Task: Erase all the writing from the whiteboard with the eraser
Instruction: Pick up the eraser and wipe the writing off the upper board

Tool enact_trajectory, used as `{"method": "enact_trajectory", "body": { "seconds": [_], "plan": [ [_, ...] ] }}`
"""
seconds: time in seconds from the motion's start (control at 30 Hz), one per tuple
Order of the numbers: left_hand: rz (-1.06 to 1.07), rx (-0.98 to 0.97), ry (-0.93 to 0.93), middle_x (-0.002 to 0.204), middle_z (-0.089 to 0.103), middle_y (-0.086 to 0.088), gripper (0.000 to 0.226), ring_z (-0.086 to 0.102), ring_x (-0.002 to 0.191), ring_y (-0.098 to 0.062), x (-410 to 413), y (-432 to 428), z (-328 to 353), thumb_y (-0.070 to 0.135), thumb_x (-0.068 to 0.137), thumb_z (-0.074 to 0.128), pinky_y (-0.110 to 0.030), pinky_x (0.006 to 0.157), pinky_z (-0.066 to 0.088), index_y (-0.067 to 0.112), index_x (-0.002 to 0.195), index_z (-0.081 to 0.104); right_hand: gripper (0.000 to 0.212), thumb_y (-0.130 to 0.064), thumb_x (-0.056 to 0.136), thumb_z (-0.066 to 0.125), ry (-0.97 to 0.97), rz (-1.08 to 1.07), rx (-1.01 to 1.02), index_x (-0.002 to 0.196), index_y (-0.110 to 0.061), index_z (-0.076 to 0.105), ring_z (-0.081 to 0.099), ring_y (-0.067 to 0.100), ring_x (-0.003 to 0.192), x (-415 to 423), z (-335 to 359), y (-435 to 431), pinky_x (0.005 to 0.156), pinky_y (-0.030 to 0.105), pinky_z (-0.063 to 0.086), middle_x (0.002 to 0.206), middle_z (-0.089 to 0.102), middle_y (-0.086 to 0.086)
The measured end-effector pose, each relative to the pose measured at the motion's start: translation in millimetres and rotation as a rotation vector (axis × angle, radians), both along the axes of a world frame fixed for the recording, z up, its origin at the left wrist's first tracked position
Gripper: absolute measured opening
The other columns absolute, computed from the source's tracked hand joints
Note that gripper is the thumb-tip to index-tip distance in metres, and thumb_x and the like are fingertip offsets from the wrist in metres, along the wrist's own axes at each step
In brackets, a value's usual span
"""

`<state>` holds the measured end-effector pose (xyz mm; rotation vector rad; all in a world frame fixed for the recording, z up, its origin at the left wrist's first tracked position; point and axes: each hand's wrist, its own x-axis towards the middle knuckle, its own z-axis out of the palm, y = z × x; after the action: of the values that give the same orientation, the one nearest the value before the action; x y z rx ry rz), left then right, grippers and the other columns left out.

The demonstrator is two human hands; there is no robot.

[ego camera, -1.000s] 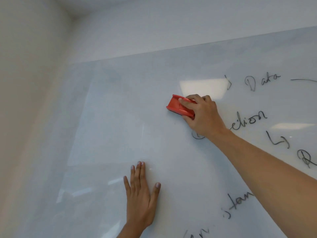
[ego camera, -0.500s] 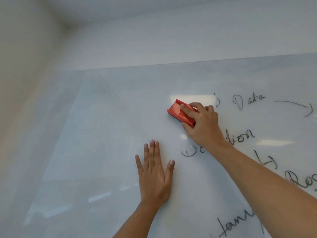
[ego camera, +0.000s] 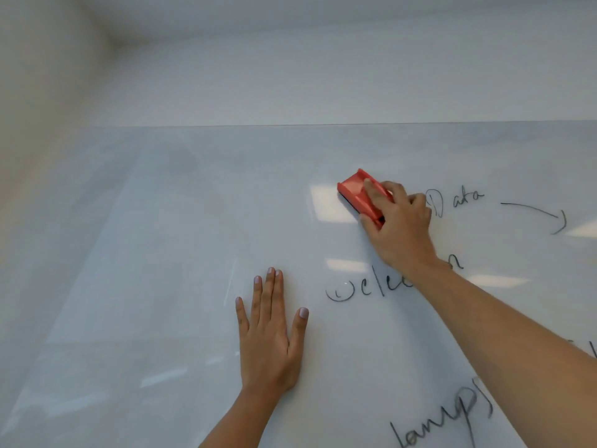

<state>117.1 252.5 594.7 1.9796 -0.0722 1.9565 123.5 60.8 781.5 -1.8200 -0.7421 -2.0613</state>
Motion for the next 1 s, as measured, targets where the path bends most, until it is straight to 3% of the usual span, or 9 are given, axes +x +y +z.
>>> {"method": "enact_trajectory", "body": {
  "seconds": [0.13,0.23,0.3,0.43,0.5,0.7,0.8,0.87,1.0],
  "plan": [
    [0.002,-0.002,-0.005,0.165,0.000,0.013,0.071,-0.008,0.151,-0.006,1,2,0,0.061,0.098,0.001,-0.040,0.121,-0.010,0.022,0.158,0.005,0.057,-0.034,0.091,0.053,-0.066,0.024,-0.220,0.146,-0.025,0.043,0.043,0.032,0.094,-6,-40,24,0.081,0.044,0.044,0.138,0.048,0.004],
    [-0.006,0.004,-0.010,0.165,0.001,0.012,0.072,-0.007,0.151,-0.006,1,1,0,0.062,0.098,-0.001,-0.038,0.121,-0.011,0.022,0.158,0.005,0.058,-0.041,0.090,0.047,-0.111,-0.024,-0.512,0.146,-0.028,0.042,0.045,0.027,0.092,-2,-68,9,0.078,0.040,0.046,0.138,0.048,-0.001],
    [-0.002,0.008,-0.010,0.165,0.001,0.012,0.072,-0.007,0.151,-0.007,1,1,0,0.062,0.099,0.000,-0.038,0.121,-0.010,0.022,0.158,0.006,0.058,-0.044,0.090,0.047,-0.150,-0.093,-0.591,0.146,-0.030,0.041,0.046,0.027,0.093,3,-59,-14,0.077,0.039,0.045,0.138,0.048,-0.001],
    [0.013,0.014,-0.002,0.165,-0.003,0.013,0.071,-0.007,0.151,-0.009,2,1,0,0.061,0.099,0.001,-0.040,0.121,-0.009,0.022,0.158,0.004,0.058,-0.043,0.089,0.048,-0.098,-0.046,-0.249,0.145,-0.029,0.044,0.043,0.029,0.091,4,-31,-42,0.078,0.045,0.045,0.136,0.049,0.000],
    [0.026,0.021,0.003,0.165,-0.001,0.010,0.071,-0.007,0.152,-0.010,3,0,-1,0.061,0.100,0.003,-0.041,0.121,-0.008,0.020,0.158,0.004,0.059,-0.035,0.089,0.055,-0.088,-0.068,-0.174,0.145,-0.024,0.044,0.043,0.031,0.091,3,-37,-32,0.076,0.046,0.045,0.136,0.049,0.004],
    [0.025,0.044,0.011,0.166,0.001,0.007,0.074,-0.007,0.152,-0.010,3,2,-2,0.061,0.099,-0.001,-0.041,0.121,-0.009,0.017,0.158,0.006,0.058,-0.037,0.093,0.049,-0.130,-0.082,-0.526,0.149,-0.024,0.038,0.044,0.027,0.093,1,-108,-31,0.081,0.043,0.048,0.142,0.045,0.002],
    [0.013,0.052,0.009,0.166,0.001,0.007,0.076,-0.008,0.151,-0.010,1,2,-2,0.062,0.098,-0.003,-0.039,0.121,-0.011,0.017,0.158,0.007,0.057,-0.039,0.096,0.047,-0.178,-0.140,-0.689,0.150,-0.025,0.036,0.047,0.029,0.093,5,-103,-61,0.084,0.043,0.048,0.144,0.046,0.003],
    [0.018,0.051,0.012,0.166,0.000,0.007,0.075,-0.008,0.151,-0.010,0,1,-2,0.062,0.098,-0.004,-0.039,0.121,-0.011,0.017,0.158,0.006,0.057,-0.041,0.095,0.045,-0.185,-0.167,-0.609,0.149,-0.025,0.038,0.046,0.029,0.091,8,-85,-77,0.081,0.046,0.048,0.144,0.046,0.003],
    [0.028,0.044,0.023,0.166,-0.001,0.007,0.076,-0.009,0.151,-0.010,1,2,-2,0.062,0.098,-0.004,-0.039,0.121,-0.012,0.017,0.158,0.005,0.059,-0.040,0.092,0.047,-0.106,-0.132,-0.258,0.148,-0.025,0.040,0.041,0.029,0.090,4,-76,-60,0.073,0.046,0.047,0.142,0.046,0.003]
  ]
}}
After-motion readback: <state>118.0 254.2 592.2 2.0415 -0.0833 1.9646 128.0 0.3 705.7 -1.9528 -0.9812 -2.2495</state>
